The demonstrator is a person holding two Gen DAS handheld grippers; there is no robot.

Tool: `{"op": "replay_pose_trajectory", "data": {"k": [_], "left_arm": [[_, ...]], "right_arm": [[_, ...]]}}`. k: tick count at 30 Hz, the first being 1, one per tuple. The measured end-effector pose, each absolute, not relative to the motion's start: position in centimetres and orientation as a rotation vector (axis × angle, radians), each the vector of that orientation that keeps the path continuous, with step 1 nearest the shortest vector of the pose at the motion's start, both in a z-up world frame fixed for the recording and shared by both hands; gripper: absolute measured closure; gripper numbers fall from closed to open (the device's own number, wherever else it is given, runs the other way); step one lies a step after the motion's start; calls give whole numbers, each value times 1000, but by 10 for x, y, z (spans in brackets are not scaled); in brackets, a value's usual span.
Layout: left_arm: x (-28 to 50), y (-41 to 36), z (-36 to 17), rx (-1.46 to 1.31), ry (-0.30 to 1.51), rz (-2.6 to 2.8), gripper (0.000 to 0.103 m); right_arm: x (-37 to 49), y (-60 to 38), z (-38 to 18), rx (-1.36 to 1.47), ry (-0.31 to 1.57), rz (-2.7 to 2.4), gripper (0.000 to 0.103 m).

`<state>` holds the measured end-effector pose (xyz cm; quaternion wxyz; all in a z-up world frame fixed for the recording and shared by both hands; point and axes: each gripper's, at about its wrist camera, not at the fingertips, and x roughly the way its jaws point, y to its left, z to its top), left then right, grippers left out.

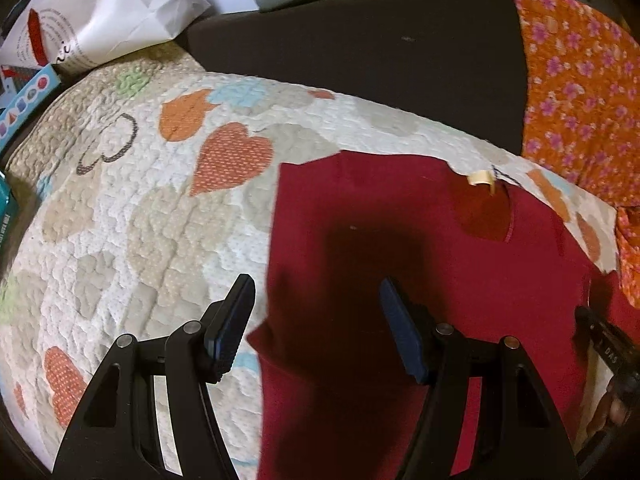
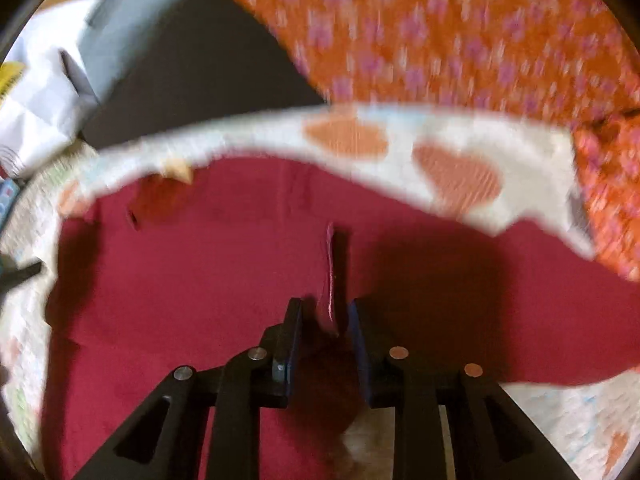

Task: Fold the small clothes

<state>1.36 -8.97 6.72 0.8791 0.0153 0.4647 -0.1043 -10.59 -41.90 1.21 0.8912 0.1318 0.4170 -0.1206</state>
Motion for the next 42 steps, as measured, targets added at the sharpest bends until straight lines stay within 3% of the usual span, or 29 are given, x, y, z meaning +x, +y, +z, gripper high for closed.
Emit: {"op": "replay_pose_trajectory", "data": {"k": [5, 11, 20, 22, 23, 24, 32, 37, 42], "left_arm": [[9, -95, 76, 11, 956, -252, 37], [8, -94, 74, -31, 990, -272, 37], [14, -92, 68, -50, 1015, -252, 37], [14, -92, 67, -47, 1019, -255, 37], [13, -93, 68, -44, 1016, -257, 37], [13, -92, 69, -43, 1012, -259, 37], [16, -74, 78, -121, 1002, -258, 37], [22, -54, 89, -216, 985, -258, 37], [27, -40, 94, -283, 973, -275, 37]], "right_arm": [[-160, -456, 35, 455, 802, -274, 80], [-258, -555, 20, 710, 726, -548, 64], [-330, -646, -23, 1127, 529, -643, 64], [-323, -647, -22, 1112, 525, -629, 71], [-319, -643, -16, 1085, 533, -623, 91], [-317, -639, -8, 1051, 528, -618, 97], [-283, -571, 94, 687, 443, -500, 99], [-208, -474, 150, 481, 438, -236, 99], [-121, -325, 141, 289, 525, 133, 99]]}}
